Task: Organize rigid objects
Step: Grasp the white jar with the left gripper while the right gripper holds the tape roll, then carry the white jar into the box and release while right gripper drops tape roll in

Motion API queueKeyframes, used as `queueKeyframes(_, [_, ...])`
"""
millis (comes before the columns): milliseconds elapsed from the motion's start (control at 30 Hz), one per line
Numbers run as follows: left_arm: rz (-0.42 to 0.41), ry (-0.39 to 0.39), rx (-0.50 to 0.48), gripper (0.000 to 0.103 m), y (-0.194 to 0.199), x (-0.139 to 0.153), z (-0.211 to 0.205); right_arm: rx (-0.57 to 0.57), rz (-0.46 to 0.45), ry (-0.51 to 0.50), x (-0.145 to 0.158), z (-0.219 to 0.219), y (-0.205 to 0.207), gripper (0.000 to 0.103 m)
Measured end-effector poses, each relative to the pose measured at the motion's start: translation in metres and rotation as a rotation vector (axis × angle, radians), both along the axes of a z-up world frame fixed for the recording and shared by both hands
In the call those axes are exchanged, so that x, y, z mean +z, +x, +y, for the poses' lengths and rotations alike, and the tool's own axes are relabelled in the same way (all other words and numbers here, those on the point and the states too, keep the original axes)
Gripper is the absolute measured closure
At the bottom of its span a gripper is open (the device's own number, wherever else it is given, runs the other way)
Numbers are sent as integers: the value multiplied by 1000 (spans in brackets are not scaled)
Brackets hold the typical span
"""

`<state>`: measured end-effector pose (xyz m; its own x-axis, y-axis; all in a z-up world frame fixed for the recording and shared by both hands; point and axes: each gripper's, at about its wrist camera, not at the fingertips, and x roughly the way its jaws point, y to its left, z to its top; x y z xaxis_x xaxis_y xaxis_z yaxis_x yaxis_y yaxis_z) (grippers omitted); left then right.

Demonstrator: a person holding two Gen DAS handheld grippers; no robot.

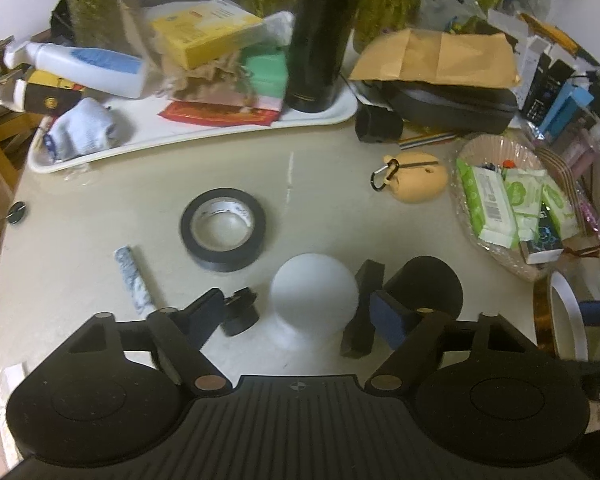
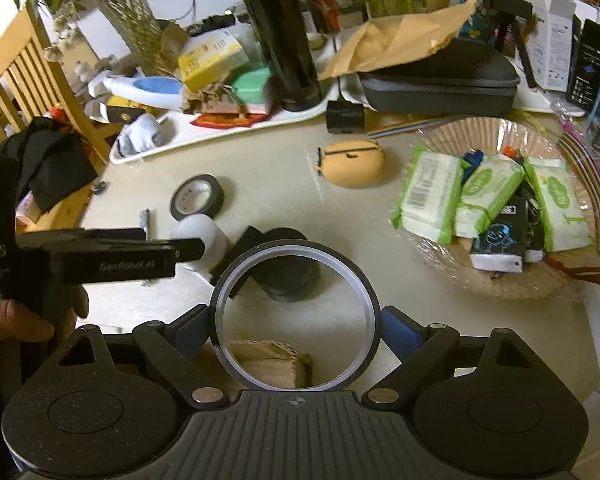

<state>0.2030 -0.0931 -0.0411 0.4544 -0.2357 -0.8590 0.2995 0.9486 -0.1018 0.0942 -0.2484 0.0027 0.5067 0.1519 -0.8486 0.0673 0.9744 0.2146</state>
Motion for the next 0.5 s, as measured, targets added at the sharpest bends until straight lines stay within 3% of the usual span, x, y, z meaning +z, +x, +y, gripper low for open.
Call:
queueKeyframes(200, [40, 42, -24, 49, 9, -14, -14, -2, 19, -8, -5, -4, 0, 12])
queueKeyframes(500, [4, 101, -26, 50, 5, -9, -19, 7, 27, -24, -6, -2, -1, 12])
